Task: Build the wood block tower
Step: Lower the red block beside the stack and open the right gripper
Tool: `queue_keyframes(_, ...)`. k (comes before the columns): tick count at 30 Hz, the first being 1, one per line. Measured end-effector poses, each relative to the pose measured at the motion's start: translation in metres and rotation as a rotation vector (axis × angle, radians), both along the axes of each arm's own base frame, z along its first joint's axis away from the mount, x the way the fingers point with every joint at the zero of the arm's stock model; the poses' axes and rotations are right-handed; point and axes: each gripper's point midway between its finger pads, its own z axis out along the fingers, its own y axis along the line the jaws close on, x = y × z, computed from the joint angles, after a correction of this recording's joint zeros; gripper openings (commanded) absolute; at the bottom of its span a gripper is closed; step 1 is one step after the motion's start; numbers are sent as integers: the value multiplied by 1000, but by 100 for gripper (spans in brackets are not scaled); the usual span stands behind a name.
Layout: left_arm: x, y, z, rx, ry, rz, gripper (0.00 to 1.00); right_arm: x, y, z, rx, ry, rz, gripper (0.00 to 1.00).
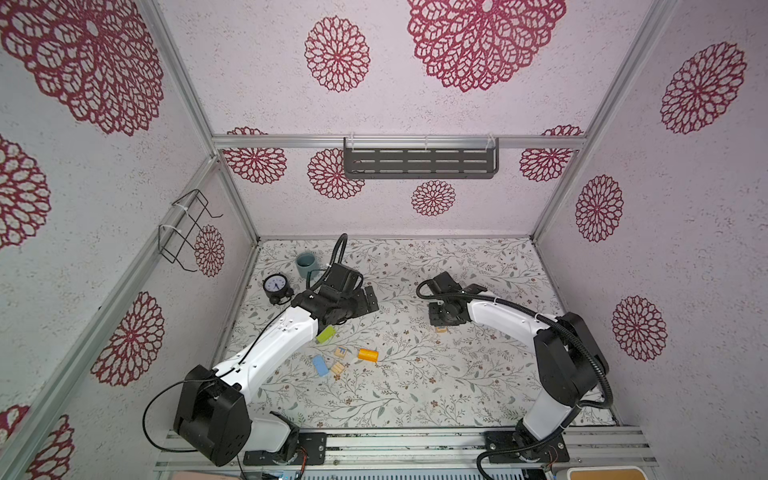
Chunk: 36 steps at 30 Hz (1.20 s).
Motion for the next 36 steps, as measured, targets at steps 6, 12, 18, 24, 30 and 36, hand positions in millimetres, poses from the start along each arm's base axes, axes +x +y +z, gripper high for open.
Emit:
queue_keyframes(6, 0, 0, 0, 0, 0, 0, 97, 1, 0, -3, -3, 5, 0, 21)
queue_keyframes(12, 0, 0, -1, 1, 1, 0, 97, 3, 1, -6, -2, 3, -2, 21)
queue_keyframes(18, -1, 2, -4, 10, 7, 3, 97, 3, 0, -15, -14, 21, -4, 21)
queue_keyframes(24, -1, 4, -4, 23, 1, 6, 97, 3, -1, -18, -18, 27, -6, 21)
queue_keyframes(30, -1, 4, -4, 25, 0, 5, 97, 3, -2, -19, -20, 30, -6, 24)
queue_keyframes(36, -1, 5, -5, 32, 0, 4, 97, 3, -2, -20, -23, 31, 1, 39)
